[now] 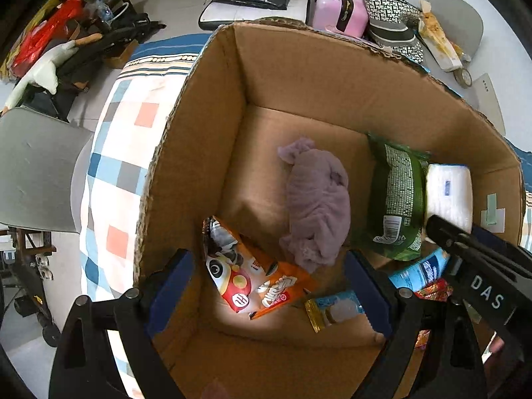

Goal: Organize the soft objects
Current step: 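Carry both items over the box and open both tools to drop them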

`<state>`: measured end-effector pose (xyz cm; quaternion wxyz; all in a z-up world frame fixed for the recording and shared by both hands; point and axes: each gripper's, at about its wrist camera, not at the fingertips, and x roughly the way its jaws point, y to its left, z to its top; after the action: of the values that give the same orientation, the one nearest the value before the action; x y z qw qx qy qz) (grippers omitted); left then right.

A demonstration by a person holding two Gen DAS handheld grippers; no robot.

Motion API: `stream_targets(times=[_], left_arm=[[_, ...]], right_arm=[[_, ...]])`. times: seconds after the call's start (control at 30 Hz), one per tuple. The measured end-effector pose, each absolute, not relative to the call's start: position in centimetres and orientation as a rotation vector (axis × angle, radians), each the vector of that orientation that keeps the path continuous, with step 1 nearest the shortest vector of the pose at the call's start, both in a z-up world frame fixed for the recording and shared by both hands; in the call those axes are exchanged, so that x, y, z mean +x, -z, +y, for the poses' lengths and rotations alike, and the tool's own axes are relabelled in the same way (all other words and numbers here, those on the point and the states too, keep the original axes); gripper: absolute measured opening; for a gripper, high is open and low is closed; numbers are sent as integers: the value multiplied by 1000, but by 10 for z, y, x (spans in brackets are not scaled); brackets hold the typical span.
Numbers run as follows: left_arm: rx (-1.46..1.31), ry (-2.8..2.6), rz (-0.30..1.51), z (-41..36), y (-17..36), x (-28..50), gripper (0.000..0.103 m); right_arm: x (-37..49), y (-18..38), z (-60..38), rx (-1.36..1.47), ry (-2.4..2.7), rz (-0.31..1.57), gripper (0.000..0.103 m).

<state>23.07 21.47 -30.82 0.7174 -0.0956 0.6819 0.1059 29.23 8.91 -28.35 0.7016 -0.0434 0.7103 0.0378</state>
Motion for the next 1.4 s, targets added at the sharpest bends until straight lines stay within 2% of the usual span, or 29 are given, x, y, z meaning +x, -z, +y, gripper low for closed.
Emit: stream_targets(times=[0.13,0.43,0.5,0.7,0.87,0.93,1.0,1.17,1.27,1.33,1.4], left_arm=[[-223,-228,1506,212,307,232,92],[-232,-224,1501,212,305,233,92],[-235,-221,1504,212,305,233,92],[-239,-224,1513,211,309,232,92],[-242,-211,1507,209,302,229,93],[-251,-198,1492,209,293,226,93],[-246,-183,1472,207,281,222,93],[-223,-138,1406,198,241,204,93],[-203,-114,1362,194,215,186,93],[-189,-103,1333,192,198,171,93],[-171,-92,1312,188,181,159,93]], right_arm=[[289,272,84,-149,-51,1541,44],[282,244,89,-353,-1,1424,36],[280,251,89,-372,-17,1447,15],[270,277,80,-308,-58,1546,15],[273,268,54,-130,-74,1545,17],[270,250,39,-55,-73,1521,37],[266,236,26,-10,-82,1502,46],[240,210,12,-27,-80,1491,60],[219,194,9,-16,-96,1480,78],[201,173,11,-11,-112,1455,96],[187,156,12,-14,-122,1430,99]])
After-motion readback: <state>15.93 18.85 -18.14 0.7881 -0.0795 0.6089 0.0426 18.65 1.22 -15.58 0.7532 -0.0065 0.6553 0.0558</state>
